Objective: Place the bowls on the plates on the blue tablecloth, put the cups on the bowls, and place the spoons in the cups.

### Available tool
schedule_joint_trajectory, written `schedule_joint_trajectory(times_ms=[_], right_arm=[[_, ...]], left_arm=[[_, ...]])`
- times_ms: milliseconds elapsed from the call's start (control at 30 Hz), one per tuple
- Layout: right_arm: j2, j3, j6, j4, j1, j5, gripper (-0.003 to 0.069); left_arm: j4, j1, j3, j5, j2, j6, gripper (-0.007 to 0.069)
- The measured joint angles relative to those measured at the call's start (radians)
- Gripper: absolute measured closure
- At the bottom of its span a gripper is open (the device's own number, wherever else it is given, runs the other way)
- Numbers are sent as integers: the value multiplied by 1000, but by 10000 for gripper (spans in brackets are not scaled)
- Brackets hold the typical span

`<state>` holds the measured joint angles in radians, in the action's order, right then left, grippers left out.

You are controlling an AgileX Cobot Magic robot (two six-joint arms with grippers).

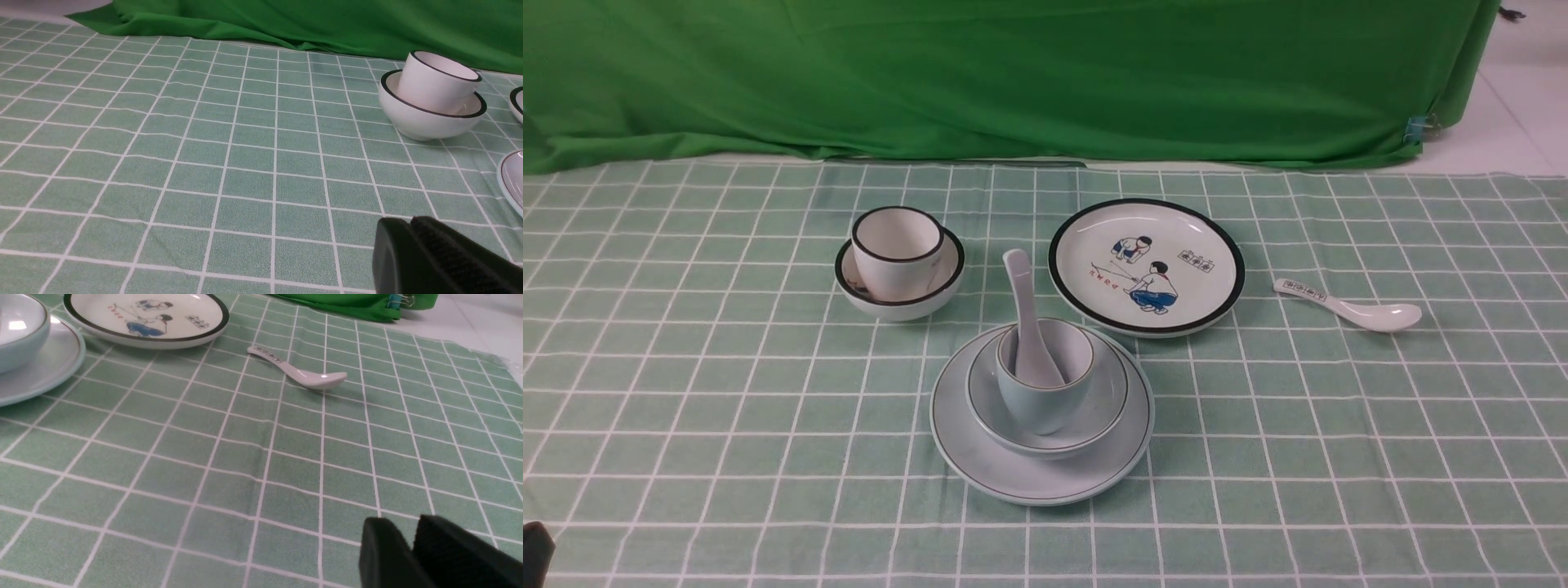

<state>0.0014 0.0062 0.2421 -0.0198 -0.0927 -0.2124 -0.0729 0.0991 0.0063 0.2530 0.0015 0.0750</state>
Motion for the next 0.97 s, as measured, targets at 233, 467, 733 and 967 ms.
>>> schedule_joint_trajectory(times_ms=[233,467,733,967], right_arm=[[0,0,0,0,0,0,480],[0,0,0,0,0,0,469],[0,0,0,0,0,0,447],[0,0,0,0,0,0,433]], left_arm=[[4,0,0,0,0,0,612],[4,0,0,0,0,0,612],[4,0,0,0,0,0,612],[4,0,0,0,0,0,612]])
